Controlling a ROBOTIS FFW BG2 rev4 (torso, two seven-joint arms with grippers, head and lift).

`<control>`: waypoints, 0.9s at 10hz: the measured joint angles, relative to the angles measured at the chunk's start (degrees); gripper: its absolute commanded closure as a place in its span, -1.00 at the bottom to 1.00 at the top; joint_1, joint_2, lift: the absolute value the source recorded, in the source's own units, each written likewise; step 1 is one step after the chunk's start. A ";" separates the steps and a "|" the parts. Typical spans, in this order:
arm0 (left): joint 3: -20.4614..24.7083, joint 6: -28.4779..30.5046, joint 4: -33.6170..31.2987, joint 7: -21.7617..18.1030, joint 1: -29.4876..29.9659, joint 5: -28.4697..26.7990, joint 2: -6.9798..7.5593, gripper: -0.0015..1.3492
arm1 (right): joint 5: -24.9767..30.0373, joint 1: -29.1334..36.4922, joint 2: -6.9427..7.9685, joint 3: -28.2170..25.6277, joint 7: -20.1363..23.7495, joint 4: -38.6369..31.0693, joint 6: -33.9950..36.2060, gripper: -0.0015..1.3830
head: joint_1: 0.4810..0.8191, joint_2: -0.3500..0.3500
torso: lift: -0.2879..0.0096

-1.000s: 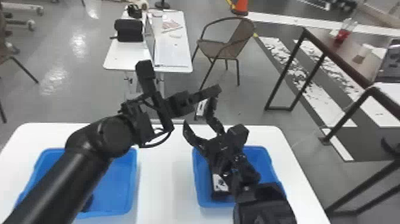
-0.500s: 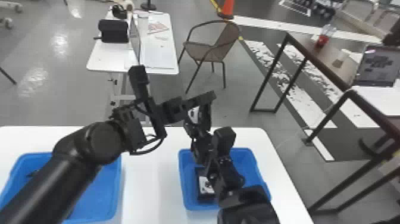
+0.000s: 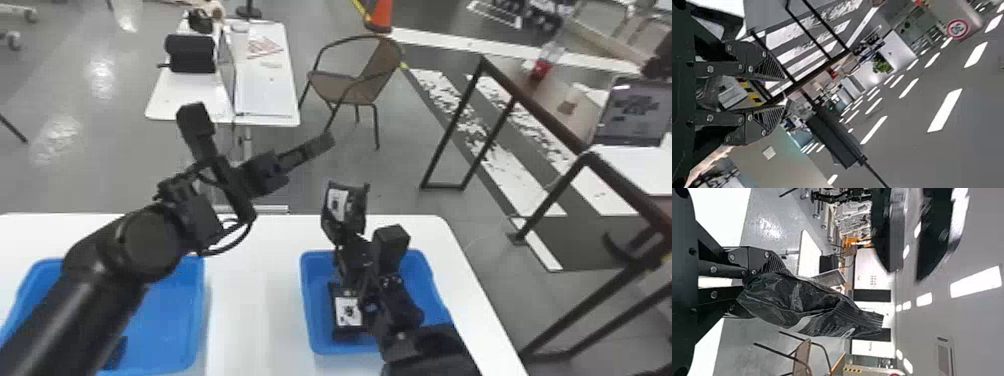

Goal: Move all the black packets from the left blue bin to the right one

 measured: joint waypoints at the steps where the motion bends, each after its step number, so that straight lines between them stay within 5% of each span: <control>1: 3.55 -0.38 -2.80 0.28 2.03 -1.71 0.00 -0.70 | -0.25 0.92 -0.44 -0.97 -0.89 -0.38 0.72 0.86 | 0.06 -0.69 | 0.94; 4: 9.91 -7.42 -12.38 0.64 9.58 -8.47 0.29 -0.72 | -3.85 3.69 -0.87 -4.76 -3.17 -1.25 3.16 0.73 | 0.10 -0.65 | 0.94; 6: 13.57 -18.10 -19.44 0.73 18.08 -19.54 3.19 -0.72 | -8.13 5.66 -1.79 -6.92 -3.14 -4.64 10.94 0.73 | 0.27 -0.52 | 0.94; 7: 16.85 -21.64 -22.53 0.74 23.61 -24.80 3.36 -0.71 | -9.97 6.32 -2.30 -7.39 -3.15 -6.15 15.85 0.72 | 0.27 -0.48 | 0.94; 8: 20.61 -22.80 -25.14 0.74 29.48 -28.81 2.59 -0.71 | -11.40 6.50 -2.67 -7.55 -3.18 -7.25 20.75 0.35 | 0.27 -0.37 | 0.94; 9: 23.80 -23.03 -26.95 0.89 34.59 -31.29 1.26 -0.71 | -11.89 6.47 -2.77 -7.85 -3.67 -8.39 25.67 -0.32 | 0.27 -0.29 | 0.94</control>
